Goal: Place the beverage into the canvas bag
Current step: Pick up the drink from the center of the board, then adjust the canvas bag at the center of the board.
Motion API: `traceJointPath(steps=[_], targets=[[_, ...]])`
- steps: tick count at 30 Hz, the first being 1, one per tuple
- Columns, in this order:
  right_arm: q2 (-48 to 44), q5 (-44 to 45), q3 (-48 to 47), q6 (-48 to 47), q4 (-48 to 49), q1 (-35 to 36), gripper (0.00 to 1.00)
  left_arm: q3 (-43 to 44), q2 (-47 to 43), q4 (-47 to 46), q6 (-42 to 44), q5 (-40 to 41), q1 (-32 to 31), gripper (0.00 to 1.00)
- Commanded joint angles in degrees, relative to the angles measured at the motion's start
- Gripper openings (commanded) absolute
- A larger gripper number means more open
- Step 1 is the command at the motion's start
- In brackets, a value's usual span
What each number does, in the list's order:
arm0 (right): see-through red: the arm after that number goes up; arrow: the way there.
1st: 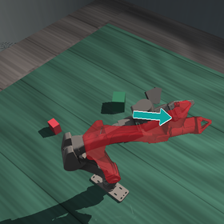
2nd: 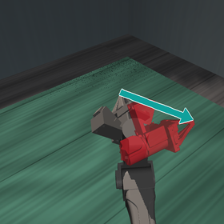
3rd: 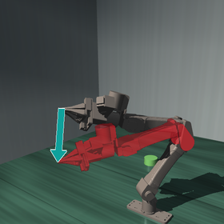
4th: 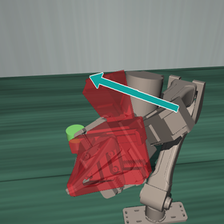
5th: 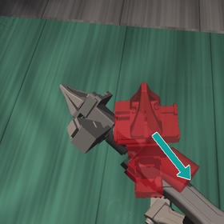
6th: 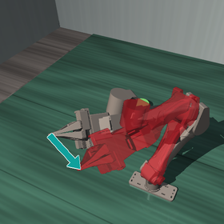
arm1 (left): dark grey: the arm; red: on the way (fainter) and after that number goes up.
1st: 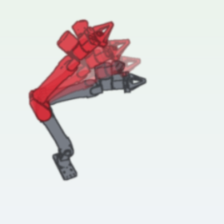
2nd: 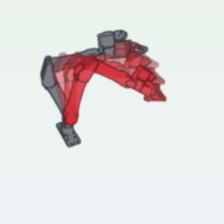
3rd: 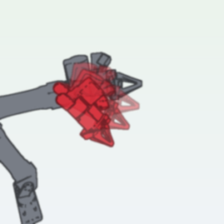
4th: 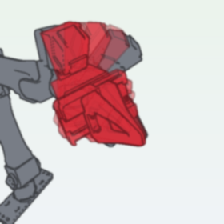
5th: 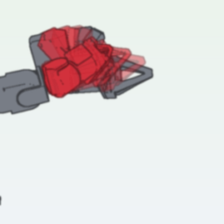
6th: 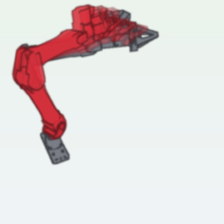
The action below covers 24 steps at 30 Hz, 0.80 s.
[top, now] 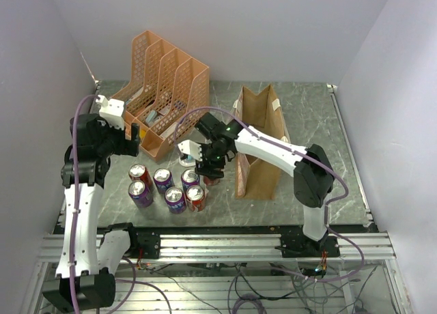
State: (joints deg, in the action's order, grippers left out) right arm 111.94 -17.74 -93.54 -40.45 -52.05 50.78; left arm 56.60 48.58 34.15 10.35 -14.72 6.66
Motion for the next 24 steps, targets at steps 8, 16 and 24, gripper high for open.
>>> traceJointPath(steps=[8, 16, 24], targets=[[-13.7, -3.1, -10.5, 6.9, 3.1, -2.4, 0.28, 4.1, 6.7, -0.3, 1.3, -5.3, 0.5, 0.99], [-18.3, -1.0, -20.1, 12.5, 6.3, -7.1, 0.28, 9.7, 13.9, -0.5, 3.4, -11.2, -3.2, 0.94], [-23.8, 5.2, -19.8, 17.0, 9.9, -14.5, 0.27, 15.0, 20.3, -4.6, -1.4, -12.5, -12.4, 0.91]])
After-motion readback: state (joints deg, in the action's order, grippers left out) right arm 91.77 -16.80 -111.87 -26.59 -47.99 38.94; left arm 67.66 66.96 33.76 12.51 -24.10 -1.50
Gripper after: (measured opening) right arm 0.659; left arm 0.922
